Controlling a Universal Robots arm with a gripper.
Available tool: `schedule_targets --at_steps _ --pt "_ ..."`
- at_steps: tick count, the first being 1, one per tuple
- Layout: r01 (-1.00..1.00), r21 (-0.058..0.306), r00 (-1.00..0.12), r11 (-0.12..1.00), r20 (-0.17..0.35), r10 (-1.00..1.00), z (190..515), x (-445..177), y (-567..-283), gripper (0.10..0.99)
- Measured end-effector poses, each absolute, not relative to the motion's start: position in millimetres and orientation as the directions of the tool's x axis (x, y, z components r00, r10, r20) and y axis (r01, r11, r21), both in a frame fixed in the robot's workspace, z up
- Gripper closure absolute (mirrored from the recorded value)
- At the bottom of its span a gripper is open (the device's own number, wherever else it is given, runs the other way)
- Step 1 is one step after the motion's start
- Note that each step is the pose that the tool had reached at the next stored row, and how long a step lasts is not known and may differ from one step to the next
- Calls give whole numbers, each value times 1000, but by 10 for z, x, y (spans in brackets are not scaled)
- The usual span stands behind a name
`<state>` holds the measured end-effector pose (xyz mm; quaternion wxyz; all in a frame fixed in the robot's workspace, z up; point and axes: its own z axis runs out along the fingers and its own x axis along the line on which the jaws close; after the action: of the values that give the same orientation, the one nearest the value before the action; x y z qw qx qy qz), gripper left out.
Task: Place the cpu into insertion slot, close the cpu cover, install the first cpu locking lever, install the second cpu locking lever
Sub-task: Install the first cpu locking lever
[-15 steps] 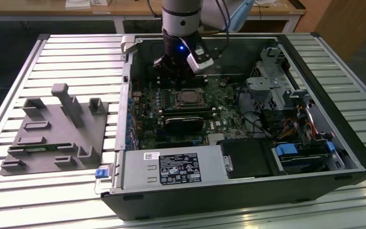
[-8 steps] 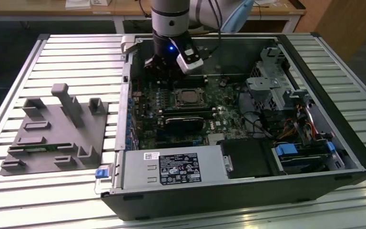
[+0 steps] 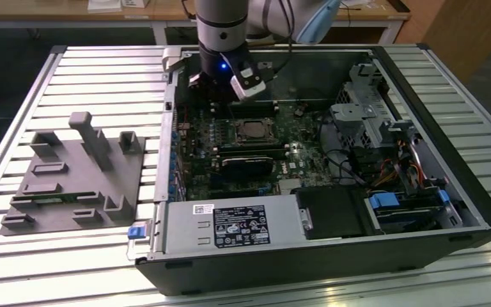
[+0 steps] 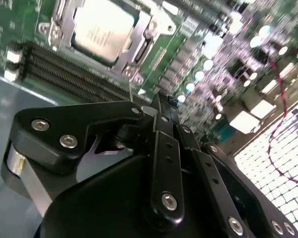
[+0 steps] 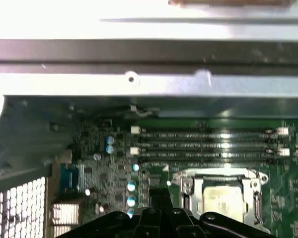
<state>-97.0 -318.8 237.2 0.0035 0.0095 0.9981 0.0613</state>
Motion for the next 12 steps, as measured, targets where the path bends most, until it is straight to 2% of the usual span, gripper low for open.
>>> schedule_targets --at_steps 4,12 --pt "19 160 -1000 987 -6 20 2372 -985 -3187 980" --pt "19 189 -1000 982 -5 20 2372 -986 -3187 980"
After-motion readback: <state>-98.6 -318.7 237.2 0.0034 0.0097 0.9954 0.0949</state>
